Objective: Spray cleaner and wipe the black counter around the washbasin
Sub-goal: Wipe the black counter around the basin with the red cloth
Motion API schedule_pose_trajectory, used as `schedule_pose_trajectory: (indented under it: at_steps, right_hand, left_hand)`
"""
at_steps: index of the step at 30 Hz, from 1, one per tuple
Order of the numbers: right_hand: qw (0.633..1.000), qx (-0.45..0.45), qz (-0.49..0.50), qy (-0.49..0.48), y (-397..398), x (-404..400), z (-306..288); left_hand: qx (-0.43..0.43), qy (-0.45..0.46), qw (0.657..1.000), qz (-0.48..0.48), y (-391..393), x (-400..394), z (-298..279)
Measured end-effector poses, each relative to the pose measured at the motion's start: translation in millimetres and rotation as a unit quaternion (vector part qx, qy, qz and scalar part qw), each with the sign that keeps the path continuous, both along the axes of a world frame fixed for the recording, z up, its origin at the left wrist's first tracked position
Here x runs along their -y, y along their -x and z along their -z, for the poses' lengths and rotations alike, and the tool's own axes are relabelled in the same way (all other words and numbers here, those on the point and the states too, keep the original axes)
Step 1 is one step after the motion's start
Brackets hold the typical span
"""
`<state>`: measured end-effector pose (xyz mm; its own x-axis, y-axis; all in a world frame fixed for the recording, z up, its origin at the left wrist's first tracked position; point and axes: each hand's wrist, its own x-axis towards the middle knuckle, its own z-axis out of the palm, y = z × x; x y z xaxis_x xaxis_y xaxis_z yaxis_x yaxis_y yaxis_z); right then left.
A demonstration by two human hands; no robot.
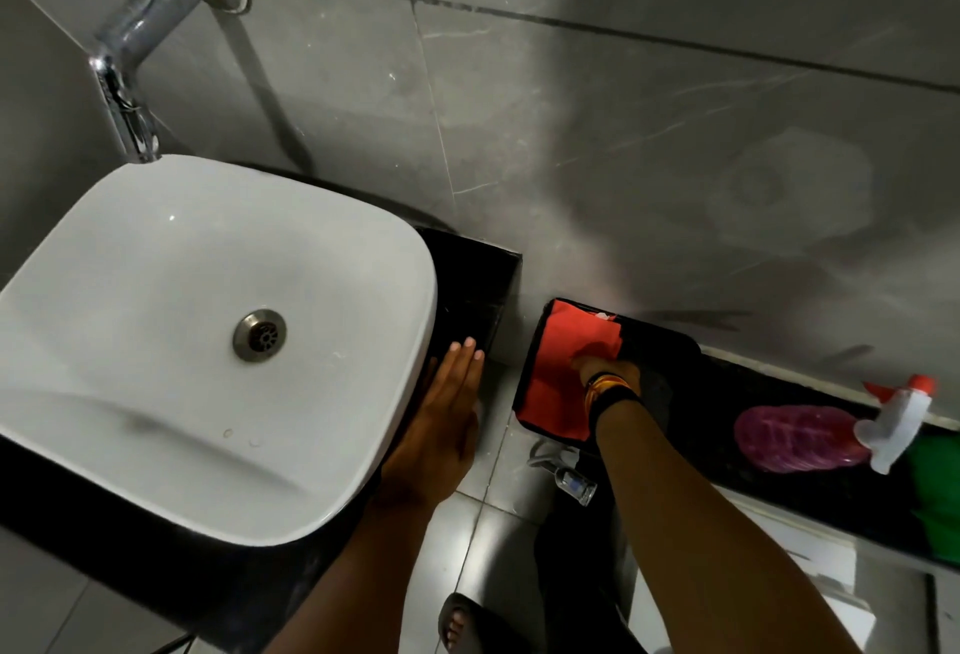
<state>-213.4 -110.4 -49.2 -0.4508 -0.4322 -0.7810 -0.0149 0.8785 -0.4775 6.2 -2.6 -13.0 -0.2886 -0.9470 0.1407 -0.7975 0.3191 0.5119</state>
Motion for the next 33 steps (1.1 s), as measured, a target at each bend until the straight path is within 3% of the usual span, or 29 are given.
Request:
schedule_pose_trajectory:
  at_steps: [6, 14, 16, 18, 19, 21, 22, 26, 28, 30, 33]
  right_hand:
    - [0.999, -0.039, 0.001, -0.009, -6.3, -6.5, -1.3]
    - [0.988, 0.123, 0.082, 0.044, -6.9, -7.5, -29.9]
    - [0.988, 0.094, 0.06, 0.104, -5.3, -12.8, -48.6]
    - [0.978, -0.033, -0.039, 0.204, -9.1, -16.3, -67.5]
    - [0.95, -0.129, -0.121, 0.256, -14.0, -17.6, -77.2]
    - [0.837, -0.298, -0.268, 0.372, -33.2, -16.6, -94.9]
    - [0.787, -0.326, -0.332, 0.405, -44.5, -11.2, -100.3]
    - [0.707, -0.275, -0.561, 0.332, -84.4, 16.8, -94.0]
    - [0.652, -0.328, -0.602, 0.322, -89.4, 26.8, -84.8]
    - [0.599, -0.366, -0.605, 0.376, -86.0, 39.2, -79.0]
    - [0.527, -0.32, -0.671, 0.411, -74.1, 63.7, -64.6]
  left_hand:
    - [-0.012, -0.027, 1.0, -0.002, 0.3, 1.1, -4.8]
    - [-0.005, -0.043, 0.999, -0.005, 0.5, 3.0, -4.3]
    - [-0.006, -0.031, 0.999, -0.002, -0.2, 2.2, -2.1]
    - [-0.004, -0.021, 1.0, -0.001, -1.2, 1.7, -1.1]
    - [0.001, -0.021, 1.0, 0.0, -1.3, 2.0, -0.9]
    - [0.015, -0.029, 0.999, -0.002, -1.1, 1.5, -1.7]
    - [0.018, -0.038, 0.999, -0.005, -0.4, 1.8, -2.5]
    - [0.008, -0.079, 0.997, -0.014, 2.3, 1.4, -7.7]
    - [0.016, -0.066, 0.998, -0.012, 2.2, -0.2, -9.5]
    - [0.01, -0.047, 0.999, -0.011, 2.5, -0.3, -9.3]
    - [0.002, -0.017, 1.0, -0.018, 3.1, -1.0, -5.4]
